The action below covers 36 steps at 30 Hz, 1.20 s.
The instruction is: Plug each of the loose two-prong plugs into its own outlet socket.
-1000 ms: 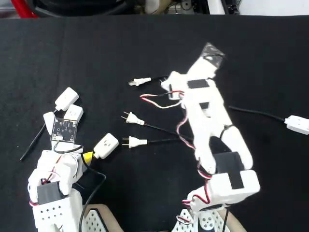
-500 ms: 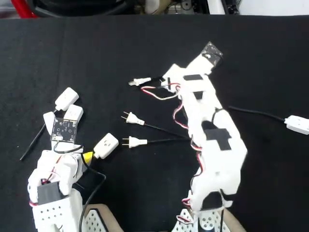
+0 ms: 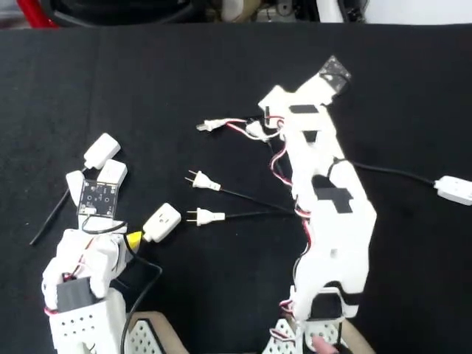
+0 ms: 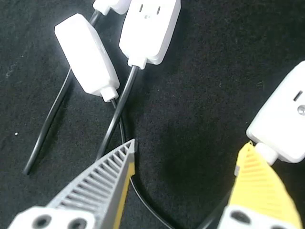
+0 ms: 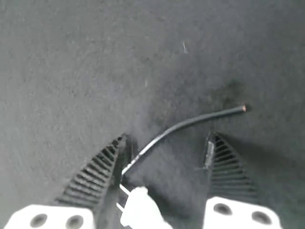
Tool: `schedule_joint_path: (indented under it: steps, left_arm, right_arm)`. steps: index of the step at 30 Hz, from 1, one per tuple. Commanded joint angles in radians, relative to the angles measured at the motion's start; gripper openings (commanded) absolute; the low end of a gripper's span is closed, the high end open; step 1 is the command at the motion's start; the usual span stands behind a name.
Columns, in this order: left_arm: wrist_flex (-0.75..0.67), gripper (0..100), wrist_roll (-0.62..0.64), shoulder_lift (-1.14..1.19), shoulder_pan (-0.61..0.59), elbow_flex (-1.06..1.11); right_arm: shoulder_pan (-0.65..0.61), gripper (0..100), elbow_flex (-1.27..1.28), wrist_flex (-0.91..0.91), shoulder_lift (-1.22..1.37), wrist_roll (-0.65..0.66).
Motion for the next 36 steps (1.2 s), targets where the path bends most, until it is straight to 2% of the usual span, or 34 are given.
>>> schedule_joint_path:
  steps: [1, 6, 11, 14, 17, 26, 33, 36]
  left_arm:
    - [-0.017, 32, -0.005, -0.003, -0.01, -0.005]
    - [-0.017, 32, -0.005, -0.003, -0.01, -0.005]
    - [-0.017, 32, -0.005, -0.003, -0.01, -0.005]
    - [-0.017, 32, -0.005, -0.003, -0.01, -0.005]
    - [-0.015, 32, -0.005, -0.003, -0.01, -0.005]
    - [-0.014, 32, -0.032, -0.003, -0.01, -0.005]
    - [-0.012, 32, -0.049, -0.003, -0.01, -0.005]
    - [-0.012, 32, -0.051, -0.003, -0.008, -0.005]
  right_arm:
    - [0.051, 25.0, -0.196, 0.091, 0.097, 0.044]
    - [0.068, 22.4, -0.519, 0.321, 0.289, 0.061]
    - [0.068, 0.6, -0.822, 0.582, 0.423, 0.063]
    - [0.071, 4.5, -0.986, 0.723, 0.495, 0.063]
    - [0.071, 1.0, -1.136, 0.845, 0.561, 0.095]
    - [0.112, 1.2, -1.589, 1.155, 0.676, 0.141]
    - [0.193, 1.1, -1.58, 1.188, 0.584, 0.212]
    - [0.192, 1.1, -1.566, 1.189, 0.561, 0.221]
